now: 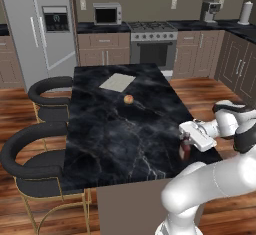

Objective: Move the shaker and ketchup from the cabinet to the dining counter.

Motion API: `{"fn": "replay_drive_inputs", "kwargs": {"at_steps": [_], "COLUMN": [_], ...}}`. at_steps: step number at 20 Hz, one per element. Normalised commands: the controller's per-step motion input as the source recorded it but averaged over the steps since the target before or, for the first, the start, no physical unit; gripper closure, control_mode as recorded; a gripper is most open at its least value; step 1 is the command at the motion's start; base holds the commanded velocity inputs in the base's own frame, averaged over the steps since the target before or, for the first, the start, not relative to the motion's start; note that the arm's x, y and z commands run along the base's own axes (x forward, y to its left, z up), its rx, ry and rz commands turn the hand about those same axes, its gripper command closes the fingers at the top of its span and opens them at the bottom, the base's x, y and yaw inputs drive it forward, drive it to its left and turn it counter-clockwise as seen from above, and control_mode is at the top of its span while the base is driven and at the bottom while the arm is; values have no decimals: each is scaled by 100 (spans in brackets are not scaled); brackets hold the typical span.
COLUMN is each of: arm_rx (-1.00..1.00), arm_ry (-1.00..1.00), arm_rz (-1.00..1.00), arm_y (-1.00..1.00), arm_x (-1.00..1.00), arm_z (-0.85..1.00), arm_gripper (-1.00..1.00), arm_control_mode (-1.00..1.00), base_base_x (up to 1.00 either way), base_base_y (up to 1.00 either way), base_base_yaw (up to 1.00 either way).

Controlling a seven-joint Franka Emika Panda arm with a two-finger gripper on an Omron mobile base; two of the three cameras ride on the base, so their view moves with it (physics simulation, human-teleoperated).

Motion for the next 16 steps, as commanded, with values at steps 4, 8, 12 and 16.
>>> {"fn": "replay_drive_inputs", "kwargs": {"at_steps": [4,8,12,16], "arm_rx": [0,0,0,0], "arm_ry": [0,0,0,0], "arm_rz": [0,0,0,0], "arm_y": [0,0,0,0], "arm_x": [0,0,0,0], "arm_z": [-5,0,0,0], "arm_gripper": [100,-100,-100,-100], "arm_control_mode": [-100,-100,-100,-100], "base_base_x": [0,0,0,0], "base_base_y": [0,0,0,0], "base_base_yaw": [0,0,0,0]}}
